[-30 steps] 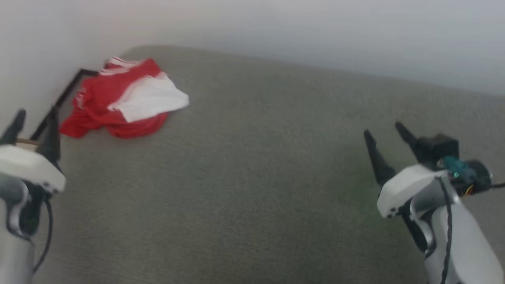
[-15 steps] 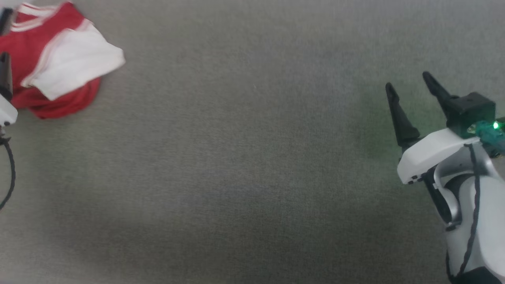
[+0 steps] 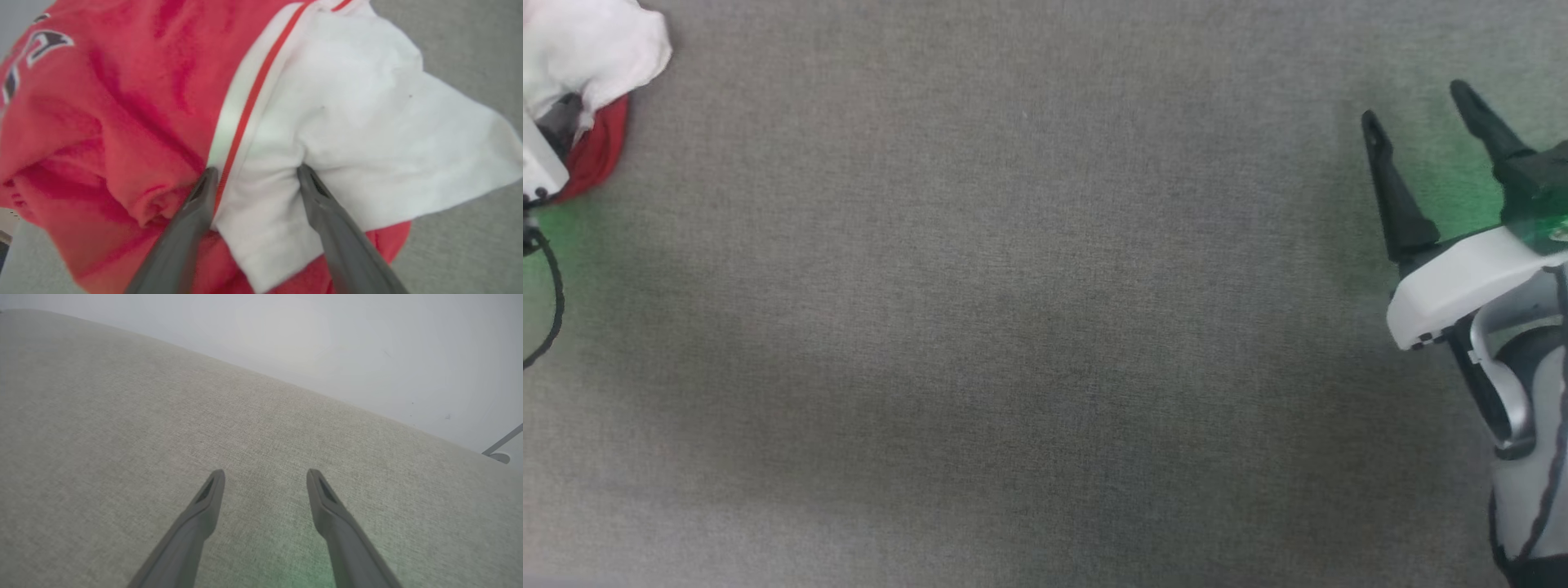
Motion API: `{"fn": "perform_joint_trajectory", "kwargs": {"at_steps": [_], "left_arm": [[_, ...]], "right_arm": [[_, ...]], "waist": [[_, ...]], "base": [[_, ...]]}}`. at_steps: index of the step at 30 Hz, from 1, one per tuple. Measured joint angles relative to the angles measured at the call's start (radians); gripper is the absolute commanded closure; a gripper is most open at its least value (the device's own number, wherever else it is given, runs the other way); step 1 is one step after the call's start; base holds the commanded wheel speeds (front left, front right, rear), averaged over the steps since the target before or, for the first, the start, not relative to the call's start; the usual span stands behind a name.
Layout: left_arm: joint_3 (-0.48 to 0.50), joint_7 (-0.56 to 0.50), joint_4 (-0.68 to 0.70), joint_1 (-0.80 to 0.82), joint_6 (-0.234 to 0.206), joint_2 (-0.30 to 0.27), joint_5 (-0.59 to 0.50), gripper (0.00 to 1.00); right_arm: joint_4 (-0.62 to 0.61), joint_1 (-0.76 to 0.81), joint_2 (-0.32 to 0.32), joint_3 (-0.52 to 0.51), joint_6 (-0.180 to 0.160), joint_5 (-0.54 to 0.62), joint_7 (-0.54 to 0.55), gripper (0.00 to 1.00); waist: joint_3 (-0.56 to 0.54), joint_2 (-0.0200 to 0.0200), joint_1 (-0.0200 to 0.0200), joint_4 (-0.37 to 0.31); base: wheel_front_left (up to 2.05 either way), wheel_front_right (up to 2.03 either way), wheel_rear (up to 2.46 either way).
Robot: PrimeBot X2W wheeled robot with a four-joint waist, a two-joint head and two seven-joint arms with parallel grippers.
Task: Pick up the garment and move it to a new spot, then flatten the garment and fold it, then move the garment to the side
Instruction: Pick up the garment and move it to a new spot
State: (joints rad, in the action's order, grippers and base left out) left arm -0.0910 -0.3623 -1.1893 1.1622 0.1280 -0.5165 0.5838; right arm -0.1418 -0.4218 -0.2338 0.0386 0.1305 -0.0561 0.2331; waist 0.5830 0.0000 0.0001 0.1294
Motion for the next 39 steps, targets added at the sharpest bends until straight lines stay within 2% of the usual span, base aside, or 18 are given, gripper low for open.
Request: {"fn": "perform_joint_trajectory", "kwargs": {"at_steps": [8, 9, 10, 17, 23, 28, 35, 39], "left_arm": [[-0.014, -0.049, -0.041, 0.055, 0.002, 0.011, 0.023, 0.0], [-0.019, -0.051, -0.038, 0.056, 0.001, 0.013, 0.029, 0.64], [-0.021, -0.039, -0.035, 0.055, 0.001, 0.015, 0.032, 1.0], [-0.056, 0.092, -0.026, 0.056, 0.0, 0.01, 0.033, 1.0], [-0.115, 0.196, 0.014, 0.102, 0.001, -0.039, 0.006, 1.0], [-0.166, 0.252, 0.058, 0.125, 0.001, -0.054, -0.023, 1.0], [-0.243, 0.274, 0.16, 0.151, 0.001, -0.083, -0.029, 1.0], [-0.297, 0.222, 0.299, 0.135, 0.001, -0.105, 0.016, 1.0]], "right_arm": [[-0.058, -0.008, -0.017, -0.001, 0.0, 0.006, 0.043, 0.0], [-0.06, -0.008, -0.019, -0.002, 0.0, 0.007, 0.045, 0.0], [-0.063, -0.008, -0.019, -0.002, 0.0, 0.007, 0.049, 0.0], [-0.045, -0.008, -0.014, -0.033, 0.0, 0.006, 0.03, 0.0], [0.014, 0.01, 0.014, -0.047, 0.0, 0.001, -0.018, 0.0], [0.057, 0.025, 0.036, -0.061, 0.0, -0.005, -0.054, 0.0], [0.116, 0.052, 0.073, -0.082, 0.0, -0.007, -0.105, 0.0], [0.139, 0.072, 0.093, -0.108, 0.0, -0.013, -0.131, 0.0]], "waist": [[0.053, 0.0, 0.0, 0.009], [0.054, 0.0, 0.0, 0.01], [0.054, 0.0001, 0.0, 0.012], [0.015, 0.0, 0.0, 0.024], [-0.065, 0.0, 0.0, 0.035], [-0.129, -0.0001, -0.0001, 0.043], [-0.241, 0.0, 0.0, 0.06], [-0.311, 0.0, 0.0, 0.066]], "base": [[0.0, 0.0, 0.0], [0.0, 0.0, 0.0], [0.0, 0.0, 0.0], [0.0, 0.0, 0.0], [0.0, 0.0, 0.0], [0.0, 0.0, 0.0], [0.0, 0.0, 0.0], [0.0, 0.0, 0.0]]}}
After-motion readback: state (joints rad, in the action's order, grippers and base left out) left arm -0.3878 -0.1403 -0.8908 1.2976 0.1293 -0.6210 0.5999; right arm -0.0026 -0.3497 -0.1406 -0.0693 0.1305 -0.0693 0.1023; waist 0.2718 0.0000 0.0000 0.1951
